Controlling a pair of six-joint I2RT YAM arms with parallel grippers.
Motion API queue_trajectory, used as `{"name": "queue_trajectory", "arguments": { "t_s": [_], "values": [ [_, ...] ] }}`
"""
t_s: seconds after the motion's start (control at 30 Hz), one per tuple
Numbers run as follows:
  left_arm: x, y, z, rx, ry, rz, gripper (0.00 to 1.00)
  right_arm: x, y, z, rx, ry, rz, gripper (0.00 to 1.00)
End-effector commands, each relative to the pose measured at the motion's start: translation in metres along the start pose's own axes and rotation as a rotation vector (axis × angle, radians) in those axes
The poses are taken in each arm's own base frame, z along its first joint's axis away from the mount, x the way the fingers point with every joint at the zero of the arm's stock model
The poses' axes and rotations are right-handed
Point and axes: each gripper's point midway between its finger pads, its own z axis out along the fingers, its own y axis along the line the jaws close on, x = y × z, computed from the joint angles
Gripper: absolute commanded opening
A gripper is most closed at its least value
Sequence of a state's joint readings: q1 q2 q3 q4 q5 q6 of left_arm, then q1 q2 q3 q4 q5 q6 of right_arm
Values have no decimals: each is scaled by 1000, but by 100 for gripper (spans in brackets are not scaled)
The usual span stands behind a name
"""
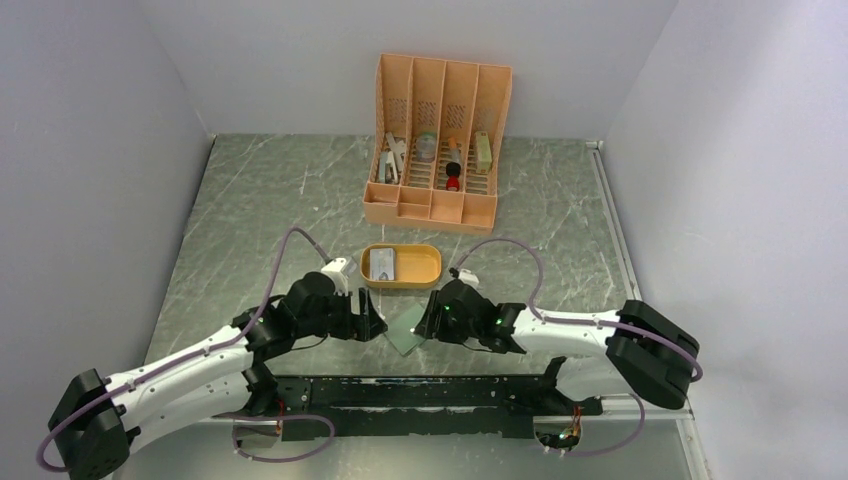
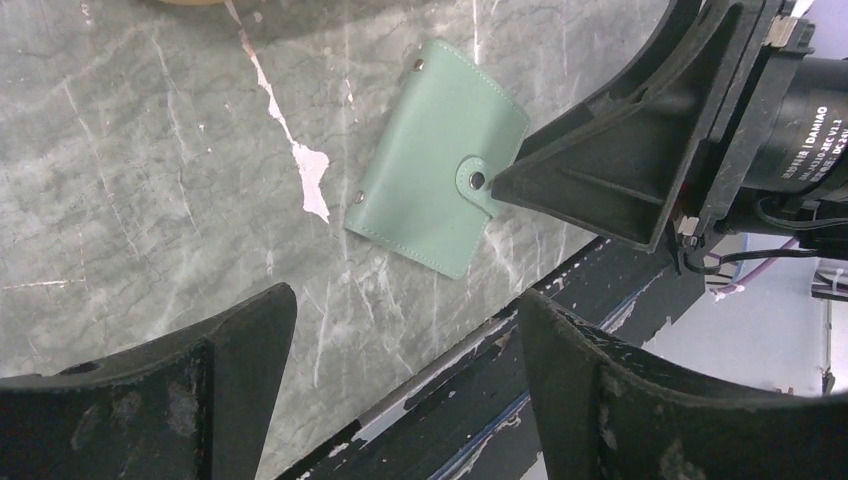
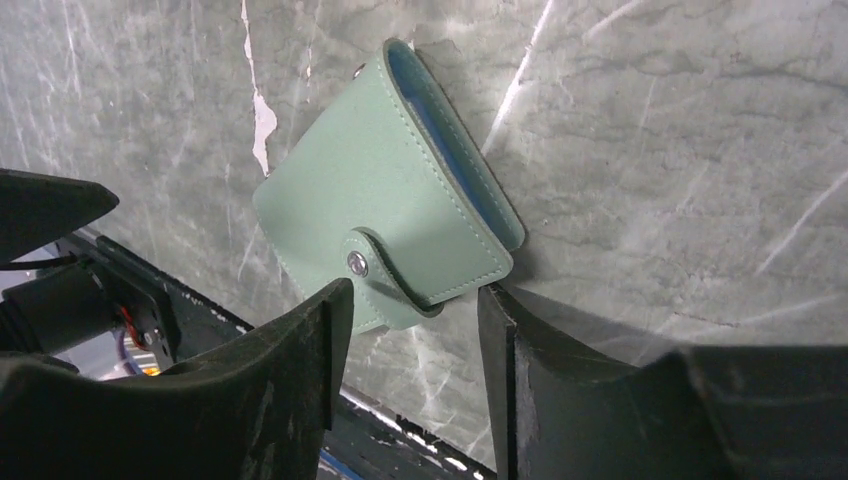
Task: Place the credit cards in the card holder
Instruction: Adjust the card holder at the center of the board.
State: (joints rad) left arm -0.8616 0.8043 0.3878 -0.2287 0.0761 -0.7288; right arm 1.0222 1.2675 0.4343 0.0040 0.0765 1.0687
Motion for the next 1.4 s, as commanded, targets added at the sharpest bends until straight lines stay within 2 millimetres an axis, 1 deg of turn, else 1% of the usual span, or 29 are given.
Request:
{"name": "queue_trajectory", "arguments": {
  "t_s": [0.0, 0.07, 0.23, 0.4, 0.53, 0.6, 0.63, 0.73, 0.8, 0.9, 1.0, 1.1, 1.13, 1.2, 1.37],
  "values": [
    [3, -6, 2, 39, -2, 1, 86, -8, -6, 6, 53, -25, -79, 51],
    [6, -6, 5, 49, 10, 3, 86, -11, -7, 8, 75, -23, -142, 49],
    [15, -12, 13, 83, 44, 15, 83, -12, -7, 14, 97, 19, -303, 48],
    [23, -12, 22, 72, 65, 22, 82, -15, 1, 17, 83, 46, -429, 47],
    [28, -11, 27, 59, 68, 8, 78, -20, 8, 17, 66, 61, -532, 47],
    [32, -7, 29, 41, 74, -5, 77, -22, 10, 17, 62, 68, -576, 47],
    [30, -8, 30, 45, 61, -11, 77, -23, 9, 17, 65, 72, -596, 48],
    [31, -2, 32, 7, 49, -25, 75, -24, 7, 18, 82, 82, -624, 48],
    [28, 0, 32, -6, 28, -31, 75, -24, 6, 19, 83, 84, -618, 50],
    [30, 6, 29, -30, 26, -43, 76, -23, 8, 15, 65, 65, -561, 54],
    [27, 8, 31, -43, 8, -48, 76, -24, 11, 9, 38, 30, -466, 58],
    [30, 9, 33, -47, 22, -47, 77, -26, 15, 3, -2, -5, -354, 58],
    [27, 6, 36, -33, 15, -47, 76, -24, 16, 2, -20, -12, -321, 58],
    [29, 5, 39, -26, 24, -47, 76, -24, 17, 0, -35, -28, -247, 58],
    [37, -2, 49, 19, 57, -55, 72, -27, 11, 3, -49, -39, -160, 57]
  ]
}}
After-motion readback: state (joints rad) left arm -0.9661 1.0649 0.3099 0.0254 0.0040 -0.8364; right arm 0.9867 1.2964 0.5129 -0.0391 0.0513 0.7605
